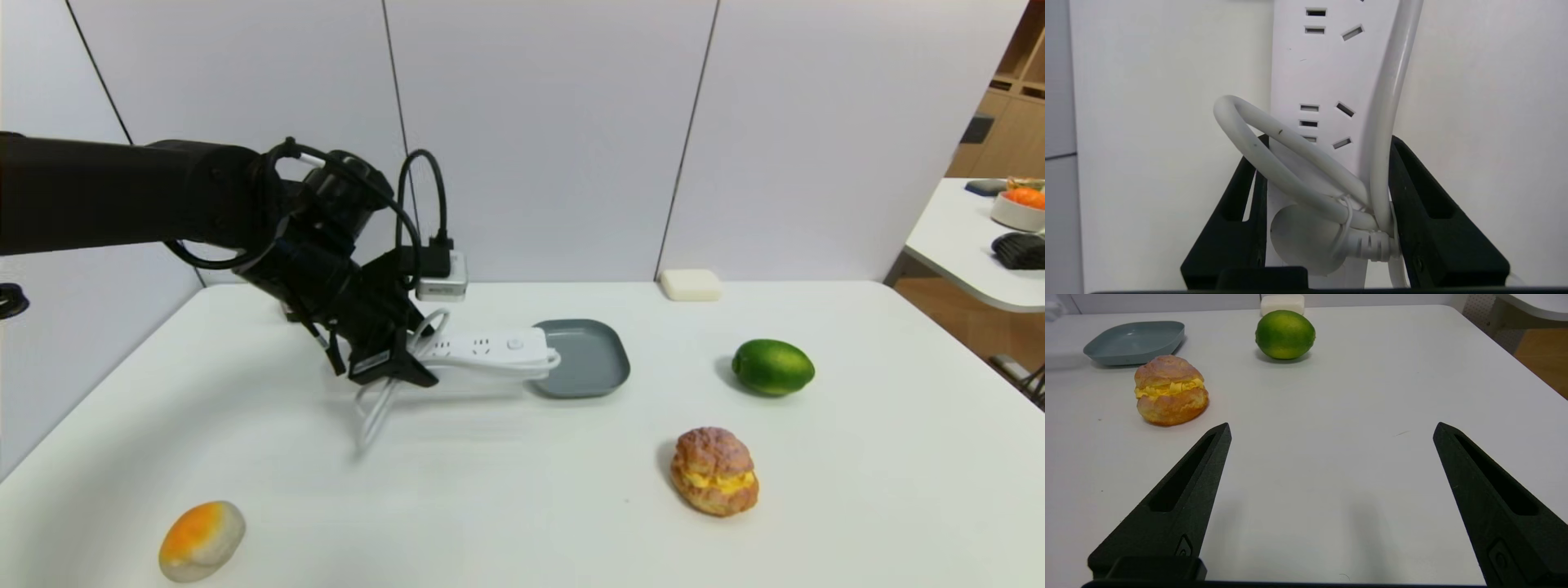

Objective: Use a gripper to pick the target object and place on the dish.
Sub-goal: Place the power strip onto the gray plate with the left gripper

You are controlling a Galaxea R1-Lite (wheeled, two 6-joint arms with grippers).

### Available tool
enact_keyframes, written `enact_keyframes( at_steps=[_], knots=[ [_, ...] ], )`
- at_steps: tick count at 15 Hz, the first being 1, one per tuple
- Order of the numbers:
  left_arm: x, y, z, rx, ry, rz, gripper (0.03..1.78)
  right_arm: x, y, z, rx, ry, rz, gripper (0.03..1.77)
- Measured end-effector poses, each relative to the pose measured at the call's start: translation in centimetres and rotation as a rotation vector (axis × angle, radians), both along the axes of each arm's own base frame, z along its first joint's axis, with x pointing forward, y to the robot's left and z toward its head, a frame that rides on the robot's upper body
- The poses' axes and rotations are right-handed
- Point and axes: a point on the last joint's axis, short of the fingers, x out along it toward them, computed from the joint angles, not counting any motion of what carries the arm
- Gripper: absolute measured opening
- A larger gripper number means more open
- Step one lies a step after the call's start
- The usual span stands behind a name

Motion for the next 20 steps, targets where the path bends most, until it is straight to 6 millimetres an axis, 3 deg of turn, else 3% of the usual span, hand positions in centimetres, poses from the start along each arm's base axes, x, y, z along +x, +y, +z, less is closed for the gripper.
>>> enact_keyframes(
  at_steps=[5,10,20],
  knots=[
    [2.2,-4.2,0.3,-0.035,-0.072,-0.075,0.87,0.0,0.0,0.0,0.000,0.000,0.000,1.71],
    [3.7,-8.0,-1.7,-0.072,-0.092,-0.121,0.87,0.0,0.0,0.0,0.000,0.000,0.000,1.71],
    [4.2,-10.4,-3.7,-0.091,-0.088,-0.141,0.87,0.0,0.0,0.0,0.000,0.000,0.000,1.71]
  ],
)
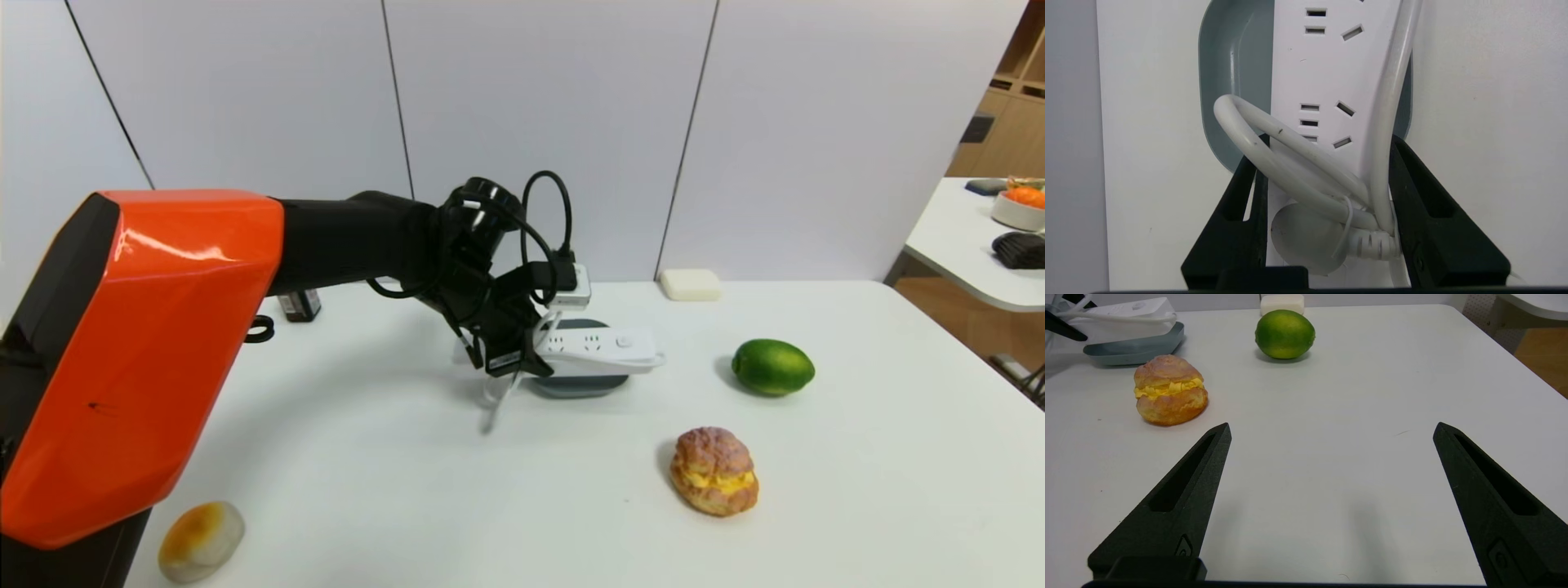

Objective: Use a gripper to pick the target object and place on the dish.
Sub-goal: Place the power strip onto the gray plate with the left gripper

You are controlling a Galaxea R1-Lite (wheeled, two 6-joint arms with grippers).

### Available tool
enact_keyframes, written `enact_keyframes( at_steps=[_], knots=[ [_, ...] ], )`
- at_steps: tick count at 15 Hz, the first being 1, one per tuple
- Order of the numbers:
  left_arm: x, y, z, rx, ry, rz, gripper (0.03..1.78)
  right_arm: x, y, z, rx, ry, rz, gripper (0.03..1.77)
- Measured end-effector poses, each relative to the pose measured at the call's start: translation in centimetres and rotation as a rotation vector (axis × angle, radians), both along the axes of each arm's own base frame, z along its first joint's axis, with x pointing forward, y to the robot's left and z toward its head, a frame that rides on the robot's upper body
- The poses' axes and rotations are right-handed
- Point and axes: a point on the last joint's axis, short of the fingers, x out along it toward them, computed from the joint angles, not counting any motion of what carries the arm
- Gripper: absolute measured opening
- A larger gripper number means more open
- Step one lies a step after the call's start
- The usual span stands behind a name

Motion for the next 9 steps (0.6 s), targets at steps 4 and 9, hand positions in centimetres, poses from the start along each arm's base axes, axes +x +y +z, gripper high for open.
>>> enact_keyframes(
  at_steps=[4,9],
  knots=[
    [0.25,-0.23,-0.18,-0.012,-0.009,0.005,0.87,0.00,0.00,0.00,0.000,0.000,0.000,1.71],
    [0.43,-0.28,-0.43,-0.013,-0.009,0.008,0.87,0.00,0.00,0.00,0.000,0.000,0.000,1.71]
  ],
)
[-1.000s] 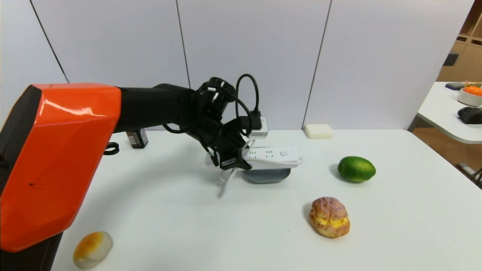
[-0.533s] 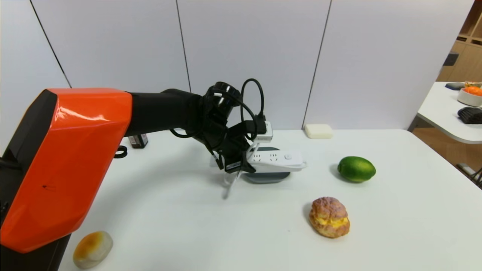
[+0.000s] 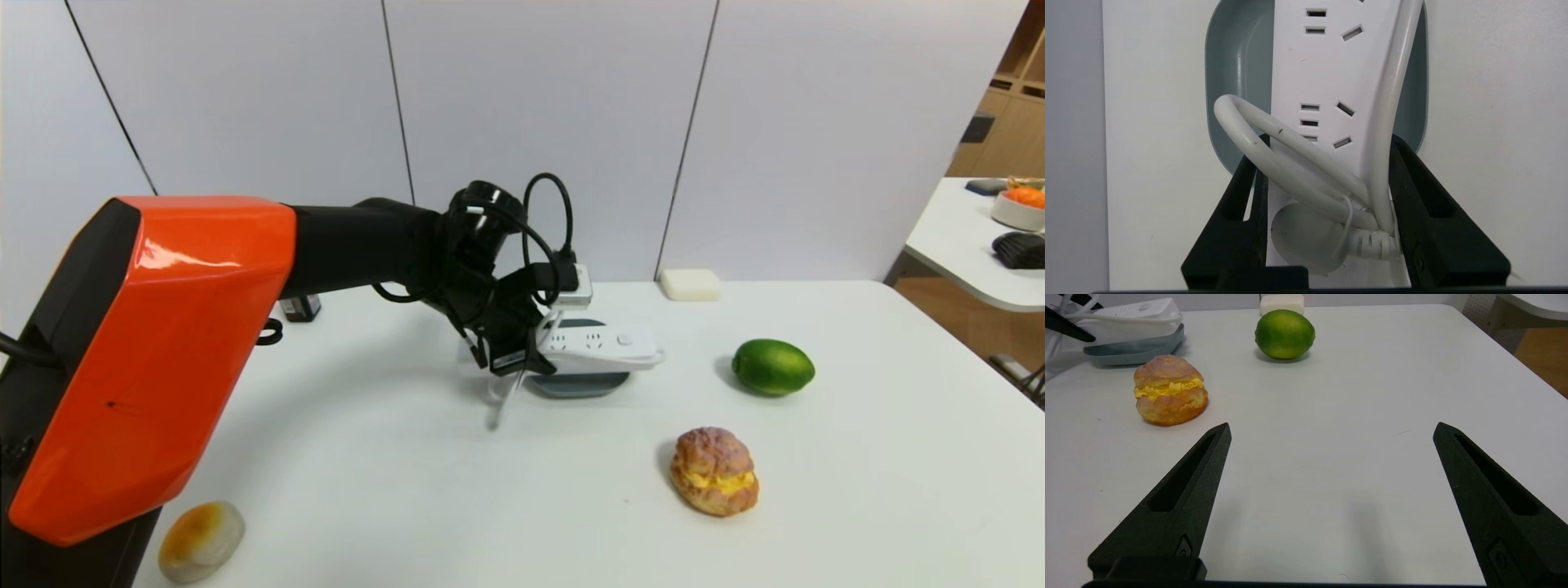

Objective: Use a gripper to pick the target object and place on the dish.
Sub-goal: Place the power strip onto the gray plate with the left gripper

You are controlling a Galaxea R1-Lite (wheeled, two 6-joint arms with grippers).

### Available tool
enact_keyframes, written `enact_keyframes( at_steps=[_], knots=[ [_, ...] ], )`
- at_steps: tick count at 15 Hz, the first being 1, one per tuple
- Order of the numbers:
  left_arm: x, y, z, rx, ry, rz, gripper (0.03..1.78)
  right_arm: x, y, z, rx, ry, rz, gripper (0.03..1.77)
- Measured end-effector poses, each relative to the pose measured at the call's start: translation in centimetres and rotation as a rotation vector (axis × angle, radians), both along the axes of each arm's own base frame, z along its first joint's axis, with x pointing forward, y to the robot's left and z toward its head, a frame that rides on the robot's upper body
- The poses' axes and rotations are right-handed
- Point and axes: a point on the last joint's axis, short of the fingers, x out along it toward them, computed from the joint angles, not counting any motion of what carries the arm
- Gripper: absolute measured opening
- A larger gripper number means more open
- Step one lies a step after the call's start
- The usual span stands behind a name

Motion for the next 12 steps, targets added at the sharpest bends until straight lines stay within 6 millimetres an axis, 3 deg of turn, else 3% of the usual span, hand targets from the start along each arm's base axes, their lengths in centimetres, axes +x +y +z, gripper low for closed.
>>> enact_keyframes(
  at_steps=[12],
  knots=[
    [0.61,-0.38,-0.32,-0.026,-0.032,0.005,0.87,0.00,0.00,0.00,0.000,0.000,0.000,1.71]
  ],
)
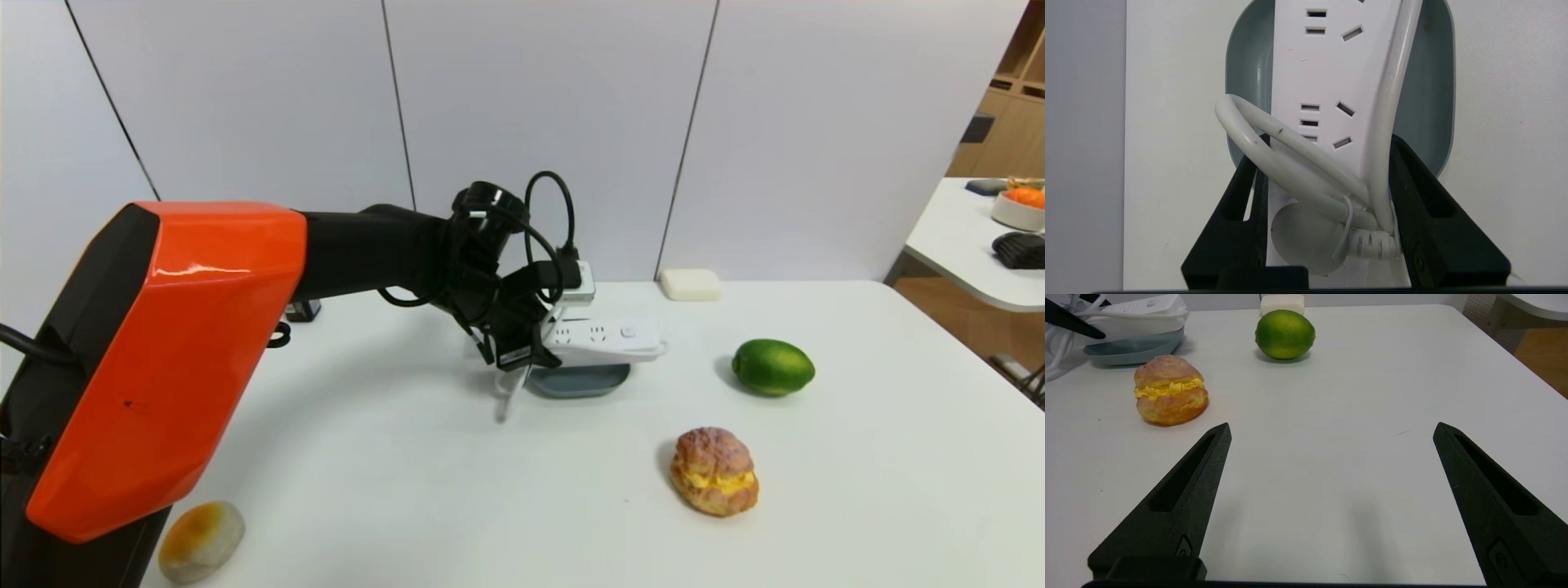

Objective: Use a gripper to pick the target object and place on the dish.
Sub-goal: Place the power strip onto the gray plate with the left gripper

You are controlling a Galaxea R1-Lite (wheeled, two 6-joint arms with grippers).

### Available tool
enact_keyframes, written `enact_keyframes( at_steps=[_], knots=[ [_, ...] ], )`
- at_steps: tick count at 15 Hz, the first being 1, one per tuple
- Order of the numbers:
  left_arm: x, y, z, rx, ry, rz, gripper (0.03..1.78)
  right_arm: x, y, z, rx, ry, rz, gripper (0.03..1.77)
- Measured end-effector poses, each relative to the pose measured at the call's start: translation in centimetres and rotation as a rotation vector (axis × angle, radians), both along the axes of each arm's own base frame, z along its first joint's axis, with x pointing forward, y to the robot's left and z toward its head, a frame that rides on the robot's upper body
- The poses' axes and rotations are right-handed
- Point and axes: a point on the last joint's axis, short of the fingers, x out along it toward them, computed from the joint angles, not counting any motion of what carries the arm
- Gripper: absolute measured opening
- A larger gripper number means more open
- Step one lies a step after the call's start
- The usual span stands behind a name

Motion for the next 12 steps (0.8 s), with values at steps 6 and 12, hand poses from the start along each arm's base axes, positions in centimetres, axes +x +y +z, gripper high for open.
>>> enact_keyframes(
  at_steps=[6,12],
  knots=[
    [0.01,0.00,-0.11,0.004,0.004,0.001,0.87,0.00,0.00,0.00,-0.001,0.000,0.000,1.71],
    [-0.01,0.15,0.00,0.005,0.006,0.005,1.26,0.00,0.00,0.00,-0.001,0.000,0.000,1.71]
  ],
)
